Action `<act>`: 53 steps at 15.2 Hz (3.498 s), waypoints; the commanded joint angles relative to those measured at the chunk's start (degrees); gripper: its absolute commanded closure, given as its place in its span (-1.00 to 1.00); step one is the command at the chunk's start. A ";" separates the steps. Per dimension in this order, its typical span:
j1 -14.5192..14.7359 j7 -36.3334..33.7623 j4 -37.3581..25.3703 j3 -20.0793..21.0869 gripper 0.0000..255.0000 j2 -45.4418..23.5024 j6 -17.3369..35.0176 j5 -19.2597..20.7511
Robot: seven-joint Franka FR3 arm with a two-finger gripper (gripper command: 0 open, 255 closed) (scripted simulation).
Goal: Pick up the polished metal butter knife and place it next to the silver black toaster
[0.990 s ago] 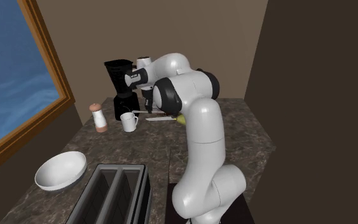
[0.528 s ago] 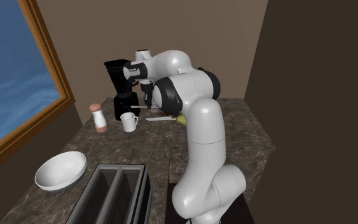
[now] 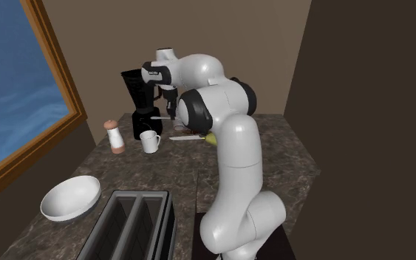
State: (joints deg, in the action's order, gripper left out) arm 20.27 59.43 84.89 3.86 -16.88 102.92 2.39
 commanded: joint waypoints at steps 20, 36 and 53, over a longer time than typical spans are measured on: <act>0.51 0.29 -22.14 0.06 1.00 -4.19 -17.96 0.25; 6.82 -12.28 18.58 5.98 1.00 27.79 -9.32 -2.80; 13.94 -26.13 35.82 15.15 1.00 45.81 -9.33 -9.85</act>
State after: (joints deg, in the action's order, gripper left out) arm 34.11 33.41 119.70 18.88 28.67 92.85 -7.32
